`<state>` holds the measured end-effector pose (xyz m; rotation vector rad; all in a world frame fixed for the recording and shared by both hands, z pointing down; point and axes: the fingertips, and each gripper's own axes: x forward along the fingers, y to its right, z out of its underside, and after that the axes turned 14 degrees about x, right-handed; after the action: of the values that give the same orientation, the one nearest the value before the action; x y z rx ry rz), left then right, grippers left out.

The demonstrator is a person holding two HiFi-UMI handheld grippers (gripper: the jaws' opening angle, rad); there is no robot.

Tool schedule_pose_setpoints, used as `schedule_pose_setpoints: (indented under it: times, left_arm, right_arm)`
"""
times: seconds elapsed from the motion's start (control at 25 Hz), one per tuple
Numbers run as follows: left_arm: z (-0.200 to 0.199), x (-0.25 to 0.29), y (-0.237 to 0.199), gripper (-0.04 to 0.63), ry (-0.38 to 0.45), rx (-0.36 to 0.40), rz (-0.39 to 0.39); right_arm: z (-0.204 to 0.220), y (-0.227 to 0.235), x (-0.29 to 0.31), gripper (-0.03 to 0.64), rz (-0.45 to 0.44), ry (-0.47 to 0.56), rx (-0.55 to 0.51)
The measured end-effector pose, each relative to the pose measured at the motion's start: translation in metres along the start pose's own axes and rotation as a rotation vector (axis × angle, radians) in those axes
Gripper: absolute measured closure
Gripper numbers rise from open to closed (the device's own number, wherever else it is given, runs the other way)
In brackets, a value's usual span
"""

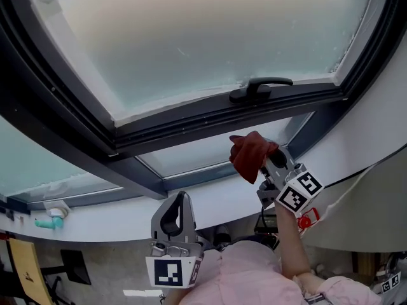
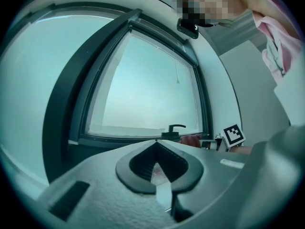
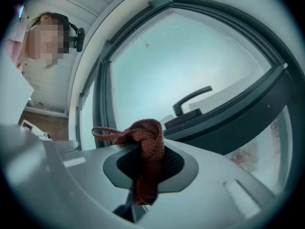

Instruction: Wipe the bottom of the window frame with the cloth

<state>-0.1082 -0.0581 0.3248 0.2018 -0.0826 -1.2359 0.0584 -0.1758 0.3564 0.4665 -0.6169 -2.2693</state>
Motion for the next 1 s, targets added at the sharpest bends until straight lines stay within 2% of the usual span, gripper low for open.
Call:
schedule_pose_setpoints:
  times: [0.16, 0.36, 0.56, 0.76, 1.0]
  left_arm:
    - [-0.014, 0.027, 0.031, 0.598, 0.059, 0.021, 0.09]
    - [-0.02, 0.031, 0.056, 0.598, 0.081, -0.024, 0.146]
    - [-0.018, 0.023, 0.055, 0.598, 0.071, -0.039, 0.164]
    - [-0.02, 0.013, 0.047, 0.598, 0.063, -0.036, 0.182]
    - [-0.016, -0.001, 0.042, 0.599, 0.055, -0.039, 0.239]
  right_arm:
    - [0.018, -0.056, -0.002, 0.56, -0.112, -0.053, 0.015]
    - [0.033, -0.097, -0.004, 0.558, -0.174, -0.08, -0.006]
    - [0.04, -0.122, -0.007, 0.557, -0.201, -0.086, -0.027]
    - [0.047, -0.139, -0.006, 0.561, -0.189, -0.1, -0.075]
    - [0.047, -0.145, -0.011, 0.563, -0.094, -0.115, -0.214]
